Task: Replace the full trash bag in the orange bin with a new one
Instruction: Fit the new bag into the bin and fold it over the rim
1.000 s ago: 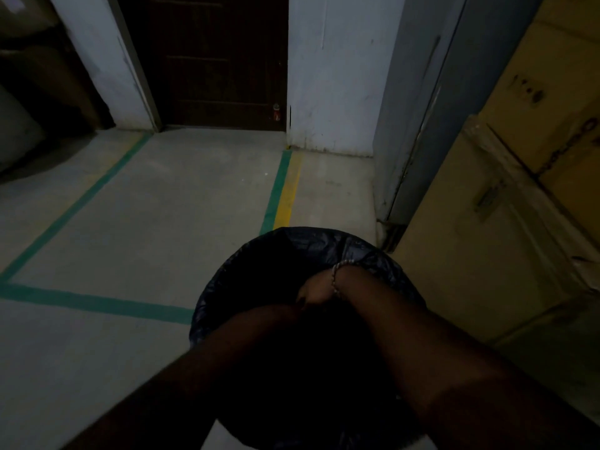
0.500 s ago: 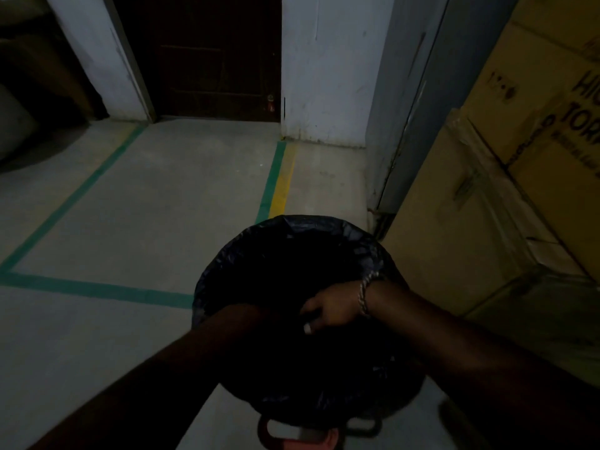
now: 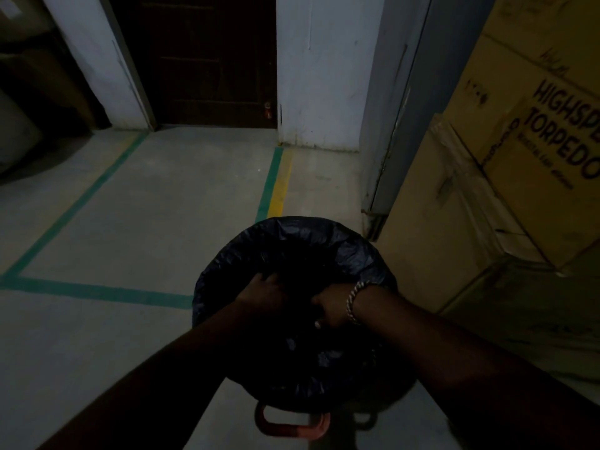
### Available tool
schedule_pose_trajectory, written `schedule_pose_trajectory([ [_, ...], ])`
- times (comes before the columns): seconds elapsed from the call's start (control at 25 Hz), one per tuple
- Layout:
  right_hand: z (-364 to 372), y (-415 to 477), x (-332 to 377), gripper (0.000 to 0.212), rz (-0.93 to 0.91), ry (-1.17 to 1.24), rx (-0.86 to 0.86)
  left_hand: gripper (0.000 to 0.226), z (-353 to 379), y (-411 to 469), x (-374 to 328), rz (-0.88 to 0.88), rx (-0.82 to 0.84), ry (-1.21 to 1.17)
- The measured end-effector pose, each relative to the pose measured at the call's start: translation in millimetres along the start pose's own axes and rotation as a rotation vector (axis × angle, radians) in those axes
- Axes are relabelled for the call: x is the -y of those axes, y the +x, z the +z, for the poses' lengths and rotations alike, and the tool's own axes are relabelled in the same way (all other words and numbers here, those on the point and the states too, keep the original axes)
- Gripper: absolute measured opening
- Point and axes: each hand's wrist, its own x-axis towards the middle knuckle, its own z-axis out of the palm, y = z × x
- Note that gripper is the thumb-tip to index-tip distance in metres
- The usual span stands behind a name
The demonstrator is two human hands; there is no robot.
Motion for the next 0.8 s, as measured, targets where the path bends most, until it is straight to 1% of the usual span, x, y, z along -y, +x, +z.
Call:
schedule_pose_trajectory([
  [0.08, 0, 0, -8, 0.063, 0.127, -0.12, 0.055, 0.06, 5, 4, 8, -0.052, -0.012, 0.178],
  [0.12, 0, -1, -14, 0.063, 0.18, -0.175, 0.076, 0.065, 11, 7, 14, -0.085, 0.034, 0.284],
  [0.16, -1, -2, -16, 0.06, 0.213, -0.204, 0.086, 0.069, 17, 11, 20, -0.151, 0.062, 0.286],
  [0.2, -3, -3, -14, 0.054, 0.221, -0.2, 0.059, 0.073, 22, 12, 25, -0.204, 0.071, 0.272],
  [0.24, -6, -3, -9, 0.046, 0.2, -0.195, -0.025, 0.073, 19, 10, 26, -0.233, 0.068, 0.227],
  [0.28, -8, -1, -3, 0.039, 0.145, -0.2, -0.164, 0.07, 14, 8, 24, -0.223, 0.07, 0.211],
  [0.32, -9, 3, 3, 0.036, 0.078, -0.221, -0.329, 0.065, 10, 8, 22, -0.171, 0.013, 0.21],
  [0.36, -10, 8, 8, 0.036, 0.017, -0.274, -0.483, 0.059, 5, 8, 18, -0.109, -0.113, 0.245],
  [0.4, -10, 14, 10, 0.039, -0.021, -0.341, -0.608, 0.058, 3, 10, 16, -0.073, -0.302, 0.305],
  [0.44, -12, 17, 10, 0.042, -0.027, -0.385, -0.691, 0.061, 4, 13, 16, -0.08, -0.392, 0.35],
  [0.48, -13, 20, 9, 0.047, -0.006, -0.411, -0.712, 0.065, 7, 16, 18, -0.089, -0.458, 0.365],
  [0.52, -13, 21, 7, 0.055, 0.042, -0.42, -0.694, 0.066, 15, 17, 20, -0.108, -0.522, 0.352],
  [0.6, -6, 25, -1, 0.071, 0.16, -0.392, -0.655, 0.064, 36, 17, 26, -0.16, -0.633, 0.255],
  [0.64, -3, 25, -5, 0.076, 0.218, -0.37, -0.631, 0.068, 38, 15, 28, -0.201, -0.613, 0.179],
  [0.72, 1, 24, -14, 0.081, 0.32, -0.306, -0.571, 0.084, 43, 12, 35, -0.315, -0.566, 0.066],
  [0.8, 5, 22, -25, 0.084, 0.373, -0.278, -0.528, 0.089, 46, 9, 40, -0.41, -0.438, 0.092],
])
